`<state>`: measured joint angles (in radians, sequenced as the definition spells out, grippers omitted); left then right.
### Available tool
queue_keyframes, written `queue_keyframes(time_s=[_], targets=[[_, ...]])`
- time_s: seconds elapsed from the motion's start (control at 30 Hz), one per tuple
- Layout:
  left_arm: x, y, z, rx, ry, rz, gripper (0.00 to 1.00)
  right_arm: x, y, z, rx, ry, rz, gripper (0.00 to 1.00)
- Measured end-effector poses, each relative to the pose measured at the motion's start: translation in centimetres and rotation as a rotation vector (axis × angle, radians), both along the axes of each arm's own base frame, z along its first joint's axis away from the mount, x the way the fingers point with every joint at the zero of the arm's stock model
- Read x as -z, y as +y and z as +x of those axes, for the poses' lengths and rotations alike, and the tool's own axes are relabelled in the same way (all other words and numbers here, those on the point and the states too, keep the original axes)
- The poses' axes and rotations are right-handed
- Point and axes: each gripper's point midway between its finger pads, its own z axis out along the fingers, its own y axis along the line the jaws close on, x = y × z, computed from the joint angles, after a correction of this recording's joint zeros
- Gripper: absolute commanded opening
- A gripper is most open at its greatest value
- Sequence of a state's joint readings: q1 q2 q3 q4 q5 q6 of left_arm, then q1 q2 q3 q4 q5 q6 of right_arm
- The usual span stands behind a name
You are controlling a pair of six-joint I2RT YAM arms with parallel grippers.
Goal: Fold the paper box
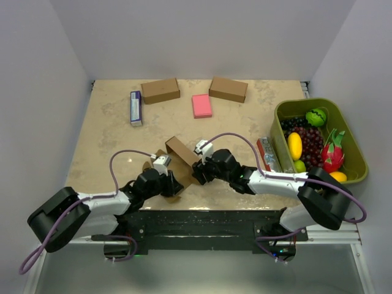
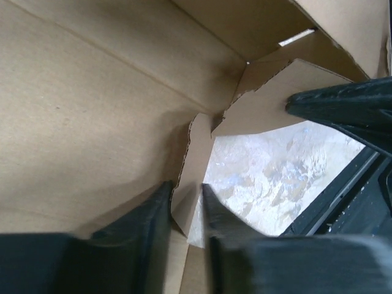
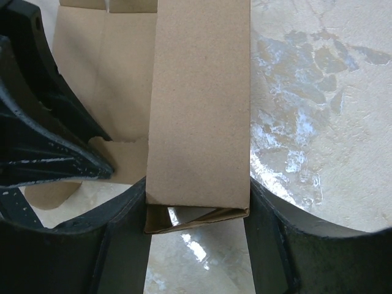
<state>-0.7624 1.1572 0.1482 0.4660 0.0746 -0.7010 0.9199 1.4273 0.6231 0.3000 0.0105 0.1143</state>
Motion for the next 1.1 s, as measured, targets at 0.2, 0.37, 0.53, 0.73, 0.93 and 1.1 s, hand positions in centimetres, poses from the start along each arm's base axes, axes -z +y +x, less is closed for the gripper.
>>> queue_keyframes(time_s=[0.2, 0.37, 0.53, 0.73, 0.93, 1.1], targets=[[0.0, -0.8, -0.4, 0.015, 0.012, -0.054, 0.15, 0.9, -1.0, 0.4, 0.067, 0.034, -0.037, 0.82], [-0.2, -1.1, -0.6, 0.011, 0.022, -0.093, 0.15, 1.6, -1.4, 0.5, 0.127, 0.072, -0.036, 0.79], [0.2, -1.7, -1.2, 0.025, 0.051, -0.114, 0.13, 1.4, -1.3, 0.7, 0.153, 0.080, -0.009, 0.67], [0.3, -2.7, -2.0, 0.052, 0.071, -0.141, 0.11, 1.2, -1.0, 1.0, 0.169, 0.080, 0.015, 0.62], [0.5, -3.4, -2.3, 0.060, 0.083, -0.159, 0.09, 2.0, -0.3, 1.3, 0.176, 0.093, 0.026, 0.58], [0.6, -4.0, -2.1, 0.051, 0.083, -0.174, 0.09, 2.2, 0.4, 1.8, 0.191, 0.104, 0.044, 0.54]])
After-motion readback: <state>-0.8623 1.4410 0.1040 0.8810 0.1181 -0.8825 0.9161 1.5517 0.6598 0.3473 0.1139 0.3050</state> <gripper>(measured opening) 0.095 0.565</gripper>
